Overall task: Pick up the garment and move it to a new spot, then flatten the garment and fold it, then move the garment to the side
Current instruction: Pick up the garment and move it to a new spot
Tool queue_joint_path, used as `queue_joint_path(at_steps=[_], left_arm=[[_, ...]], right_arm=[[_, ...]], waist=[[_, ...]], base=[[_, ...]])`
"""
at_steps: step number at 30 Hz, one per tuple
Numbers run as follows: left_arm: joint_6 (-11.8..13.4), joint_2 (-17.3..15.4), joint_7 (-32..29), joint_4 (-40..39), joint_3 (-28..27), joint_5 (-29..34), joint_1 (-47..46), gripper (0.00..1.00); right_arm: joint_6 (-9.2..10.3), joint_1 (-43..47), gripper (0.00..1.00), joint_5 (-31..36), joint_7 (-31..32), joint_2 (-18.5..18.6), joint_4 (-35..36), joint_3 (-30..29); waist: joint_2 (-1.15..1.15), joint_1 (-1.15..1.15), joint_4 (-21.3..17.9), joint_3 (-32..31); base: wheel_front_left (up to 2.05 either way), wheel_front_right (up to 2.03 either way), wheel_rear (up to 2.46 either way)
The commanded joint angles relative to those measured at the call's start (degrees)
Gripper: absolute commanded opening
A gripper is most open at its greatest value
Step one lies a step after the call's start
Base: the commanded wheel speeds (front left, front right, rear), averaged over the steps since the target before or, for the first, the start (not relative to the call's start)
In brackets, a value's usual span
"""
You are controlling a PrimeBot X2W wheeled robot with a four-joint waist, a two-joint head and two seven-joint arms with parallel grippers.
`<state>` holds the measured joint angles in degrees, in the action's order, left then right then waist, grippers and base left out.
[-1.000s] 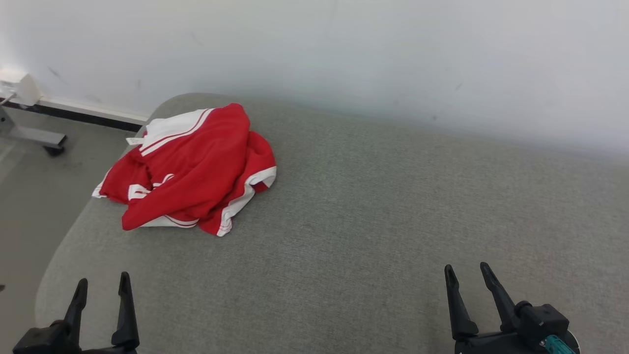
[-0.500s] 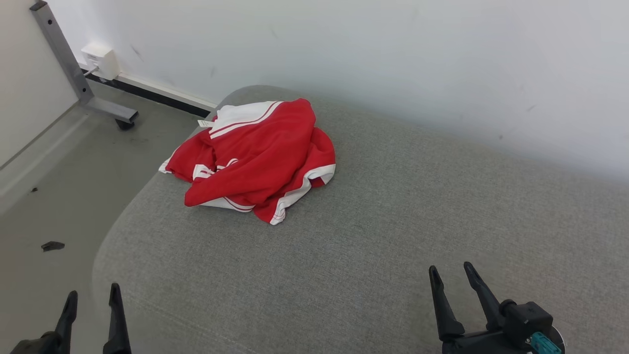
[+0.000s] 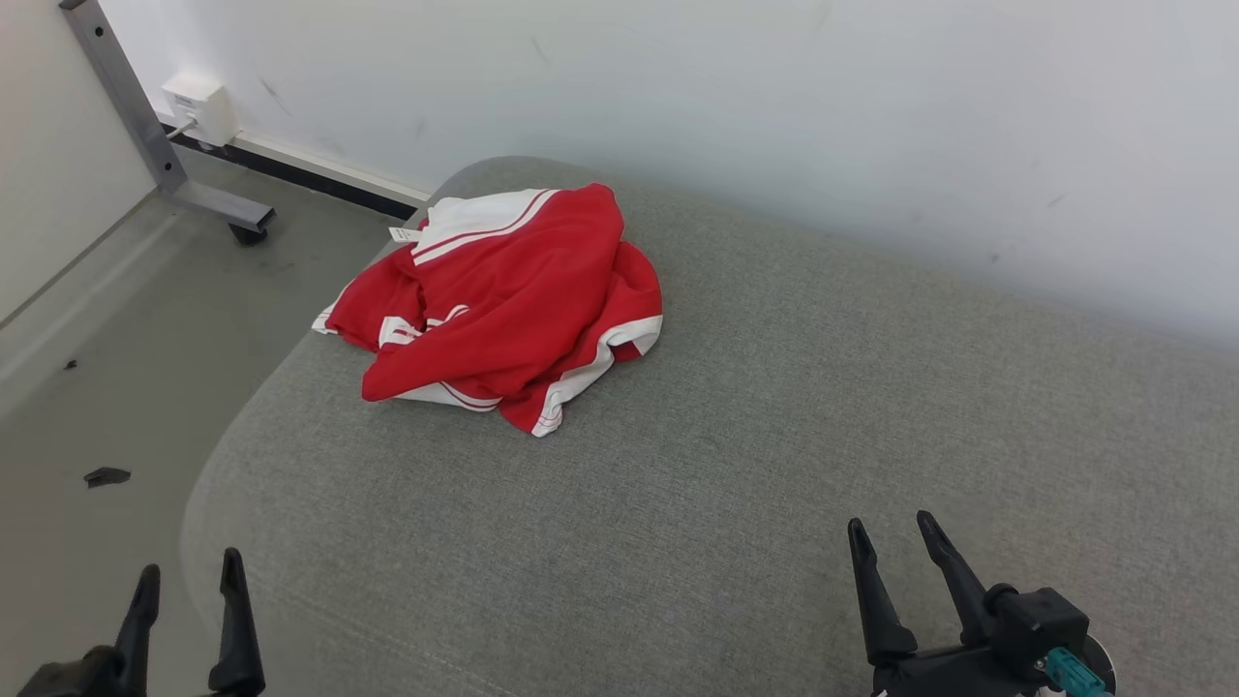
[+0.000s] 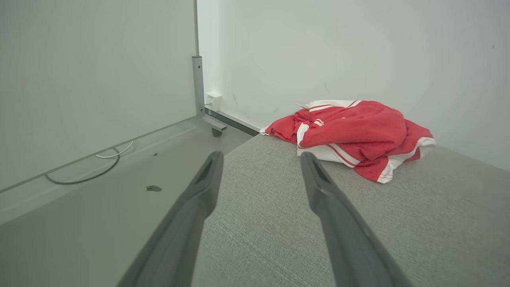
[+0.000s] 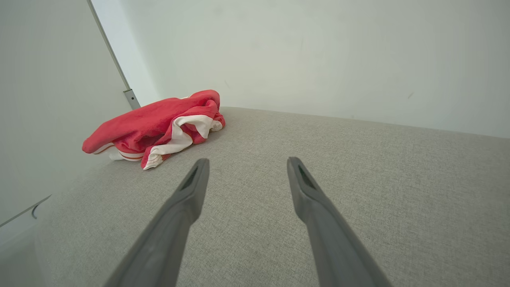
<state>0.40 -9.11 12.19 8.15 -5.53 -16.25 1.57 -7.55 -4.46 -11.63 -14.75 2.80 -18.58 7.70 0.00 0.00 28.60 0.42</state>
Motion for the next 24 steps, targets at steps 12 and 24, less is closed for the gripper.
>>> queue_joint_path(at_steps=[12, 24], left_arm=[[-2.74, -4.14, 0.75, 2.18, -2.14, -3.46, -13.52, 1.0], [-4.88, -12.11, 0.55, 6.86, -6.14, -7.73, -32.23, 1.0]], right_arm=[[0.12, -3.28, 1.0, 4.21, 1.56, 0.17, 3.26, -2.63], [0.12, -6.38, 1.0, 8.12, 3.31, 0.14, 9.53, -8.72]], waist=[[0.0, 0.0, -8.93, 7.31], [0.0, 0.0, -19.84, 18.23]], base=[[0.0, 0.0, 0.0], [0.0, 0.0, 0.0]])
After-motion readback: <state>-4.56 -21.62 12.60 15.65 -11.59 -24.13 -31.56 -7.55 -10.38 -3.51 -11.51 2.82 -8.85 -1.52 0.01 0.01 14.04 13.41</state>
